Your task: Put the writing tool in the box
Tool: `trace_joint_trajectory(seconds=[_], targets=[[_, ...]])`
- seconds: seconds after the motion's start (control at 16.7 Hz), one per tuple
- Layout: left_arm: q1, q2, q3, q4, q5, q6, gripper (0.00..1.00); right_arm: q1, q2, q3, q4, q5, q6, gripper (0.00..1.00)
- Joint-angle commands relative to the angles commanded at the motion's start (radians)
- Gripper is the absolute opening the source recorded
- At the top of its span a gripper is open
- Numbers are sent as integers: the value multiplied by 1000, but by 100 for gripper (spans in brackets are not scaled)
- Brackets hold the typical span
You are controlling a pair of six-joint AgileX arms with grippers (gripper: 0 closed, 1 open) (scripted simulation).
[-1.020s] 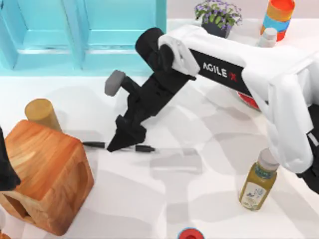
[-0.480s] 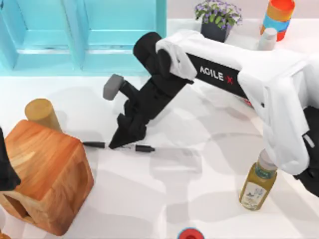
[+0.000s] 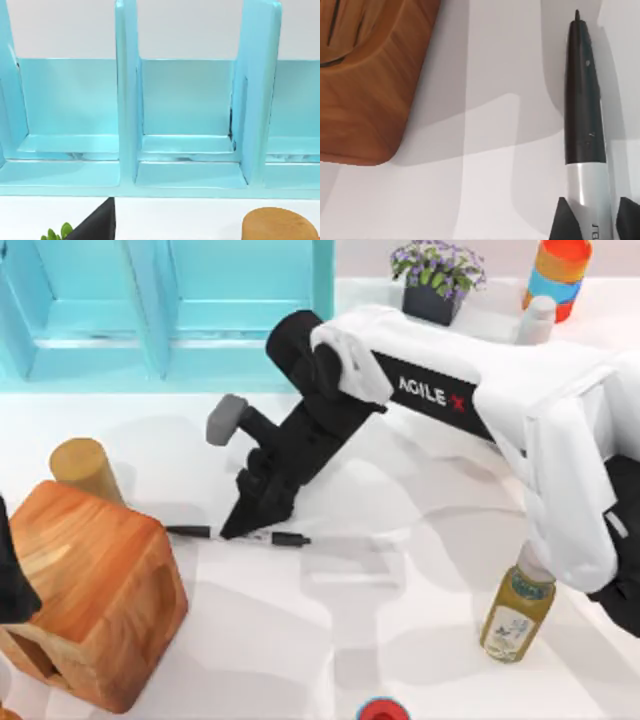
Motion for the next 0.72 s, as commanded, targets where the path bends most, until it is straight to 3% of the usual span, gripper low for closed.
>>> trace_joint_trajectory(seconds=[0.36, 0.72], targets=[[0, 0, 0, 0, 0, 0, 100, -14, -32, 40, -11, 0, -2, 0], [0, 0, 0, 0, 0, 0, 100, -6, 4, 283, -247, -8, -9, 0]])
